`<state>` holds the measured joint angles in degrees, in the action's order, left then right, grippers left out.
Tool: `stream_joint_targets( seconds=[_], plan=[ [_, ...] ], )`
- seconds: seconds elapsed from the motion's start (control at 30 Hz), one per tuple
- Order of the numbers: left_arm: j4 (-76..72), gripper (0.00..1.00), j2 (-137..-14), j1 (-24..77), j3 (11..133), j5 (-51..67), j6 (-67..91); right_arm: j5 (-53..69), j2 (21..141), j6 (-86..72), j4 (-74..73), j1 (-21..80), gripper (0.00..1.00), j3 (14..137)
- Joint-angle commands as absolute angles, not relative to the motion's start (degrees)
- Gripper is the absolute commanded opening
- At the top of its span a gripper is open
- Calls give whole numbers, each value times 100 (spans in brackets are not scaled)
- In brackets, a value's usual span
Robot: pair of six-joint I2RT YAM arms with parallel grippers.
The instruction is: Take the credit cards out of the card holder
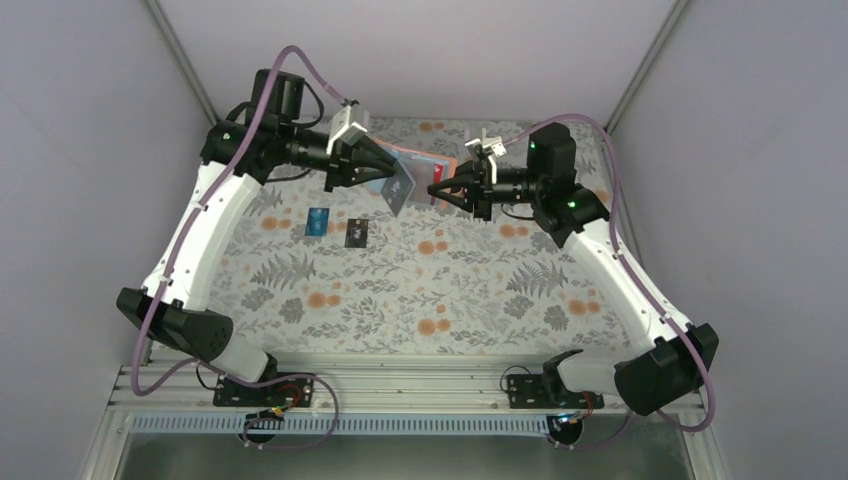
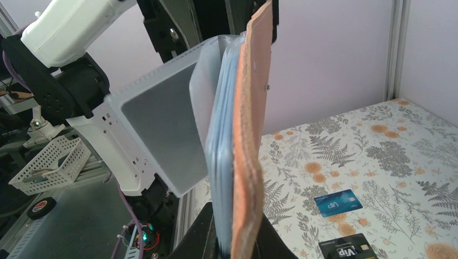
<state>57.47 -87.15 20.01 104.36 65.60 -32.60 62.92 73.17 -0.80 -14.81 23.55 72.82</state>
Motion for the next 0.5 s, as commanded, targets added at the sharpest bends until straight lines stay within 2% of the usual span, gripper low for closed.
stream_joint_targets(
  seconds=[0.0, 0.13, 0.17, 0.3, 0.47],
  plan=[
    [5728, 24, -8818, 2002, 10865, 6648, -3254, 6544, 7258, 35, -1409, 2338, 4, 7347],
    [5737, 51, -8859, 2008, 10854, 6690, -3239, 6570, 7225, 74, -1432, 2338, 4, 7345],
    [5739, 55, -8856, 2026, 10826, 6655, -3245, 6584, 7216, 71, -1433, 2338, 4, 7336],
    [5798, 58, -8777, 2118, 10761, 6526, -3358, 6631, 7205, 98, -1452, 2340, 4, 7339],
    [6301, 82, -8604, 1867, 11485, 6352, -3534, 6652, 7140, 233, -1537, 2343, 4, 7341]
  ],
)
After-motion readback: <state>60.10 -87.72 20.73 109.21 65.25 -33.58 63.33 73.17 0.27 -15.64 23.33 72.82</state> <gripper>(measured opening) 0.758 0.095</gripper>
